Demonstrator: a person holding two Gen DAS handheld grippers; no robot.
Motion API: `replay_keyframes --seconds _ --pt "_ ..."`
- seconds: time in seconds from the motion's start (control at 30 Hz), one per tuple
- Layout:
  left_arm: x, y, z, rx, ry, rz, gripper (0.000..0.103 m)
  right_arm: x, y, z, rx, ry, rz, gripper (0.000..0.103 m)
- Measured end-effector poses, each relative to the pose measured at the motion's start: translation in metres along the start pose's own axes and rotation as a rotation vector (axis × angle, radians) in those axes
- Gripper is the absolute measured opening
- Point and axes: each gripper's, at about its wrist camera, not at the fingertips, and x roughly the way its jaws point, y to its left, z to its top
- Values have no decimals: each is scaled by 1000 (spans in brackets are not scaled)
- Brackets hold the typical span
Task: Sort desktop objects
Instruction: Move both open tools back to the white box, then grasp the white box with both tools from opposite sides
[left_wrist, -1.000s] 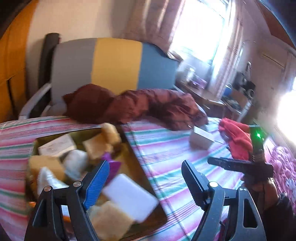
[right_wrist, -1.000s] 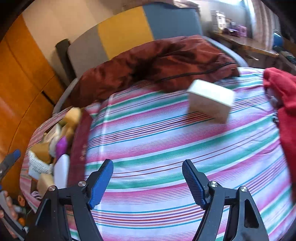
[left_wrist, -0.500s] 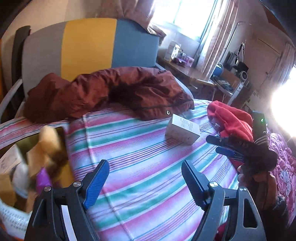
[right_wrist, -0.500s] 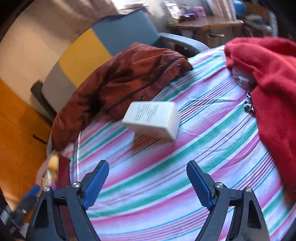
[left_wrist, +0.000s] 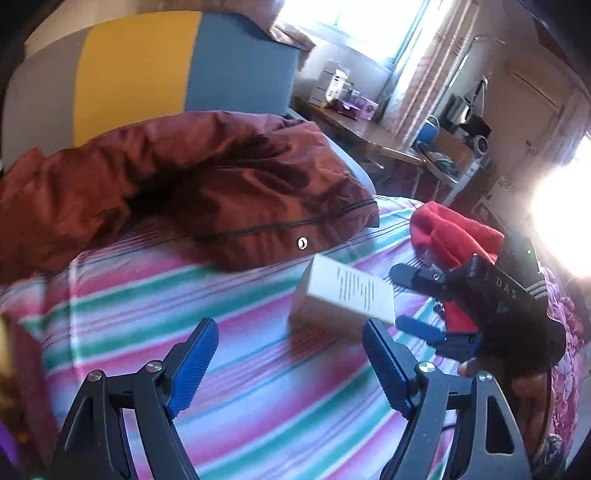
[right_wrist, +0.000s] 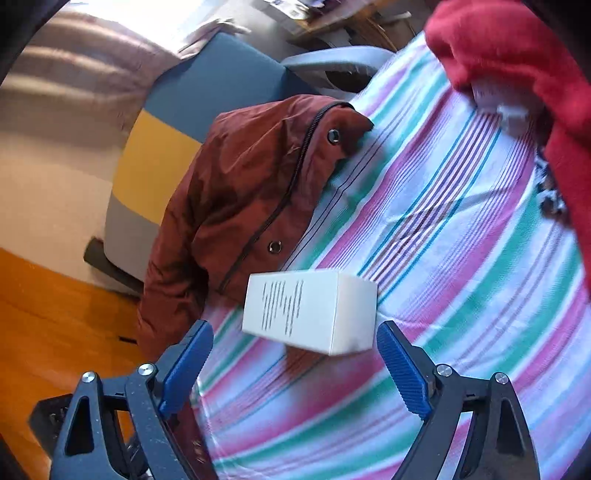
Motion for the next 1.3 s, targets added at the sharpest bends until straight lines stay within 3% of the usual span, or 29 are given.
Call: replay_keyframes --seconds 0.33,0.6,0.87,1.3 --pt "70 -13 18 69 60 -105 82 25 -9 12 25 40 39 91" --pt "103 -15 16 36 113 -214 83 43 -7 11 -6 69 22 93" --pt "84 -18 7 58 82 -174 83 46 1 3 -55 92 17 92" --pt "1 -16 -1 75 -16 -72 82 33 42 -25 -130 137 107 92"
